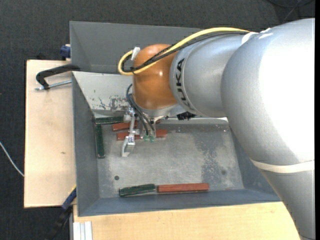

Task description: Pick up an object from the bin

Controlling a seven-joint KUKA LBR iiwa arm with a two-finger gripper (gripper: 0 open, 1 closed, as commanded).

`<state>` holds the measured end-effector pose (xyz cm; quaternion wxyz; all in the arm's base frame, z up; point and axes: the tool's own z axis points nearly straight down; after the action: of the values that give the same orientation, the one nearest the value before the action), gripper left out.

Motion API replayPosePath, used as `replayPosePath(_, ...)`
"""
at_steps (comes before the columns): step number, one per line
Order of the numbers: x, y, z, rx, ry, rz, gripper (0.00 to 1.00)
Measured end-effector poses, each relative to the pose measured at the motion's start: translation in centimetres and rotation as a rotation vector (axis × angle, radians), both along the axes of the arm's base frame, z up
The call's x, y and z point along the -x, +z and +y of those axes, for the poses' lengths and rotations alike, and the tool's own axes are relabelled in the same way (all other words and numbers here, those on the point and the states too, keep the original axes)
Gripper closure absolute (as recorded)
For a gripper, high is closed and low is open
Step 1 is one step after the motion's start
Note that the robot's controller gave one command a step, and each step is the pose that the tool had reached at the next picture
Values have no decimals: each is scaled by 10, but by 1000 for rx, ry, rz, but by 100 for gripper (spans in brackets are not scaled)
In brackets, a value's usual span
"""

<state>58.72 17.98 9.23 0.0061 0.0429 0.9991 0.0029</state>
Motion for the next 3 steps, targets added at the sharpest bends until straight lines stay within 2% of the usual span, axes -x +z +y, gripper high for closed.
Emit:
replayPosePath(1, -11, -9, 2, -1, 19, -1, 0)
replayPosePath(2, -14, 10, -18, 3, 11, 4, 0)
replayPosePath(3, -18, -13, 4, 9, -7, -10, 0)
